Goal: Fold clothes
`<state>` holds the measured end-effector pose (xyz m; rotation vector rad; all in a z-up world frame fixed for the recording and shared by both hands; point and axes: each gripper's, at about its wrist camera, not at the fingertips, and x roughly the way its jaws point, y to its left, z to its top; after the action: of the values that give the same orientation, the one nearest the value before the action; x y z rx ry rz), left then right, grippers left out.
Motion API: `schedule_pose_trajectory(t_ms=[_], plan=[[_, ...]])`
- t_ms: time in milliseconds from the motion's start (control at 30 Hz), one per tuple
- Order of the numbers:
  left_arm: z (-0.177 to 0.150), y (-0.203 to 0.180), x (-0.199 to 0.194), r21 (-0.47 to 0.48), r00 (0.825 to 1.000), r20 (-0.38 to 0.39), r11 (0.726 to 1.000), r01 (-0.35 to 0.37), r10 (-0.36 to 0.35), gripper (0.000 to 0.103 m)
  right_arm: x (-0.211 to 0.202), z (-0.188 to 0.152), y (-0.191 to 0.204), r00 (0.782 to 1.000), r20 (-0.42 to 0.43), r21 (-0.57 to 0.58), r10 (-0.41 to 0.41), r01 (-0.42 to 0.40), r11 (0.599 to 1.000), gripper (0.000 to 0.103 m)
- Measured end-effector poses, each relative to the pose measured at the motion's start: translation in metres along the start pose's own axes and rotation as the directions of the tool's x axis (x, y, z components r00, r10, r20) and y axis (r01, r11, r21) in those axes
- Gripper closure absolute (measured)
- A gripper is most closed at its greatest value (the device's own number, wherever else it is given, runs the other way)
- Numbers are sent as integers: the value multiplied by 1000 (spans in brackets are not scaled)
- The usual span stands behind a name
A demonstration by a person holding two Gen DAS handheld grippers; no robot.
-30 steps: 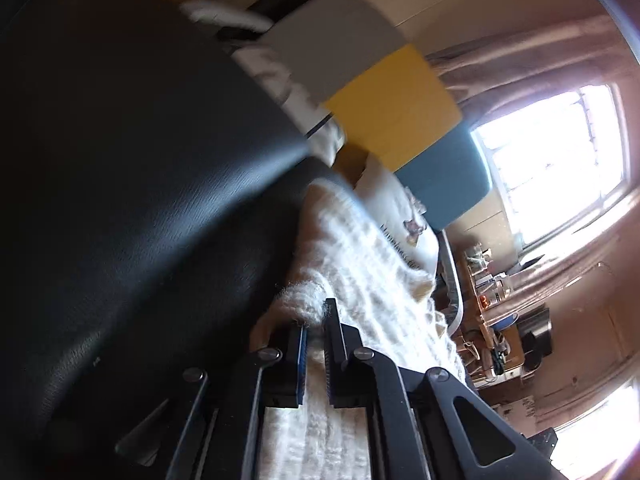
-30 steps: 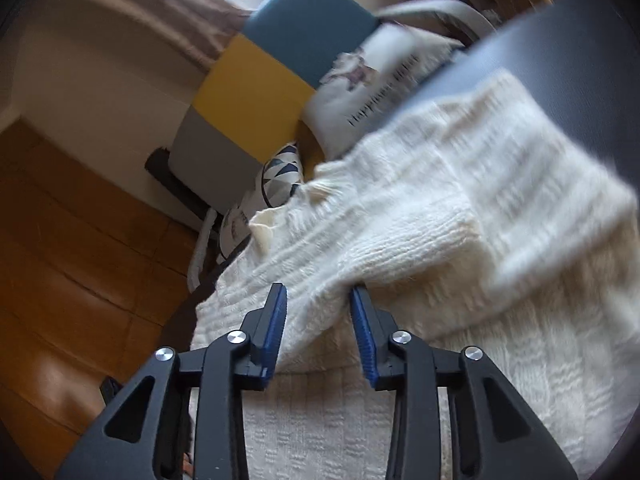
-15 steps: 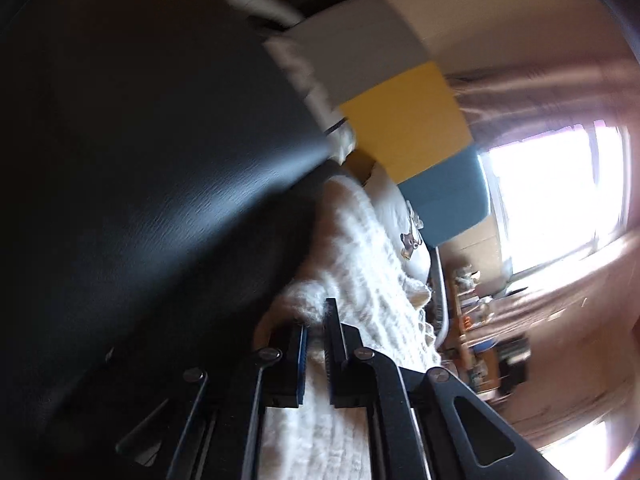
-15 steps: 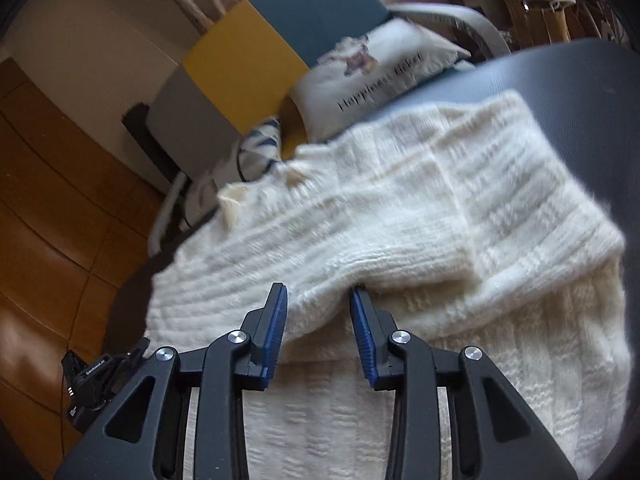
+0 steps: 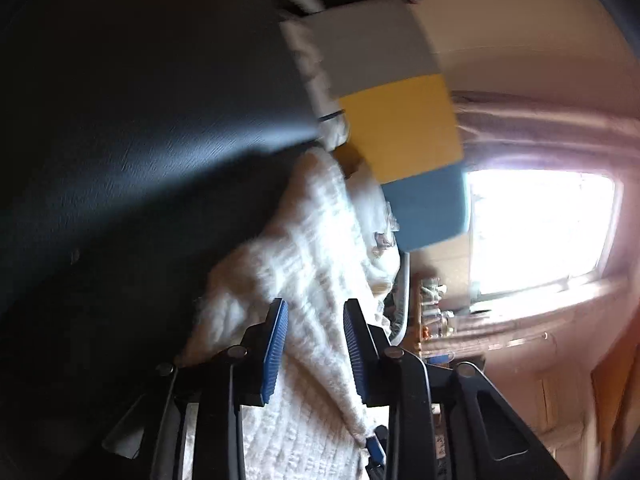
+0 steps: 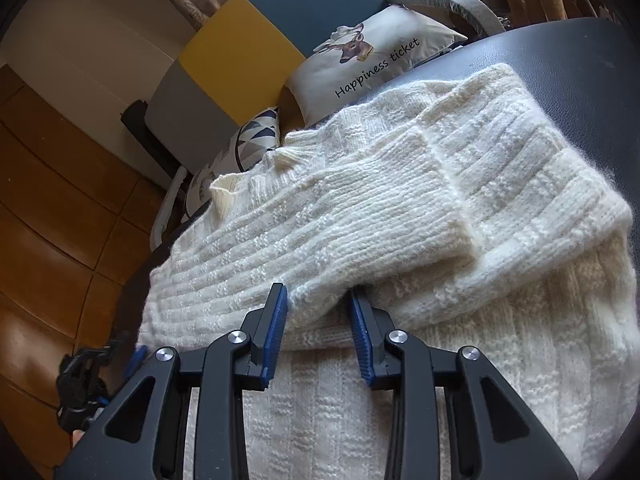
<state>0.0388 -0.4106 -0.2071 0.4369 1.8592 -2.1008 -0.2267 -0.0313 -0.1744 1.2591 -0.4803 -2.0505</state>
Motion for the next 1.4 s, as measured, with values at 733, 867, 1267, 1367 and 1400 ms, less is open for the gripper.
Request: schedule_pose_trajectory(t_ms=[733, 867, 1267, 1367, 1400], plan=[[2, 9, -34, 37, 990, 79, 992, -120, 117, 80, -2, -1, -9, 999, 12, 39, 49, -49, 998, 70], [-9, -14, -51, 129, 990, 86, 984, -126, 115, 79, -19, -4, -9, 998, 0, 32, 56, -56, 998, 65], [-4, -99, 16, 529, 984, 66, 830, -178, 168, 78, -38, 7, 65, 997, 55, -358, -60, 76, 930, 61], [10, -105, 47, 630, 960, 89, 731, -261, 266, 78, -5, 10, 89, 989, 41, -457, -144, 146, 877, 57], [17, -100, 57, 633, 948, 91, 717, -293, 307, 78, 4, 12, 91, 985, 38, -470, -170, 167, 867, 57]])
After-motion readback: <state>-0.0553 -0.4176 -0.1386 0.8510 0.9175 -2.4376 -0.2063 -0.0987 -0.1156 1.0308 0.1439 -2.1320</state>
